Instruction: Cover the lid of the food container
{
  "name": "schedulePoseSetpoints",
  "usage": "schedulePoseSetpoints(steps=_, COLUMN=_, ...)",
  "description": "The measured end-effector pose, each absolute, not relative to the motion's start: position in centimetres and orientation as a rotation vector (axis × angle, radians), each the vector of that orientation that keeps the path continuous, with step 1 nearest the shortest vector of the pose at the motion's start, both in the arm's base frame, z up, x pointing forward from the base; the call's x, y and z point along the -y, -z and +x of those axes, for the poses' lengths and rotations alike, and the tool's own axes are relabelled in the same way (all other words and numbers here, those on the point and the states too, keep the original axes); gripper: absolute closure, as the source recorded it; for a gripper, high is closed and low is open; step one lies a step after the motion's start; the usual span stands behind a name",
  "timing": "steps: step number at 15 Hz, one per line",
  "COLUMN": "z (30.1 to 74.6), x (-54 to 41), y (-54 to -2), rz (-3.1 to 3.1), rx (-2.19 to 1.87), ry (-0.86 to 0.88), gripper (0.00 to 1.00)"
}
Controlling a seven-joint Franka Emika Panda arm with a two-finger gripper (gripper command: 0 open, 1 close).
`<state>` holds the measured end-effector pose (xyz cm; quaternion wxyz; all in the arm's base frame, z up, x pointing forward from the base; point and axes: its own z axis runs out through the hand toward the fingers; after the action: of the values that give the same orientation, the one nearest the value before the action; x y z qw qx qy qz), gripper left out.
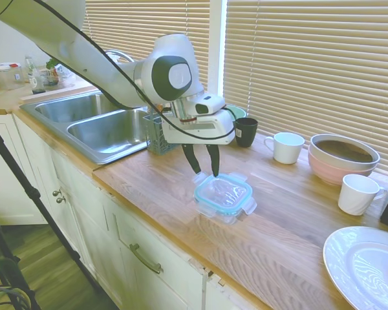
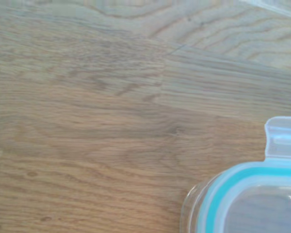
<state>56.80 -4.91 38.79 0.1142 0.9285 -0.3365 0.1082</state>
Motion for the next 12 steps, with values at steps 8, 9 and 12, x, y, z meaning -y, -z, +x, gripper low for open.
schedulePoseSetpoints(steps=8, z=55.1, x=6.5, y=-44.3, rz=2.783, rx=1.087, ry=-0.380, gripper=0.00)
schedulePoseSetpoints(steps=9, z=54.1, x=7.0, y=-45.2, rz=2.791, rx=1.115, ry=-0.377, gripper=0.00)
schedulePoseSetpoints(steps=12, z=51.0, x=8.5, y=-47.3, rz=2.823, rx=1.205, ry=-0.366, gripper=0.00)
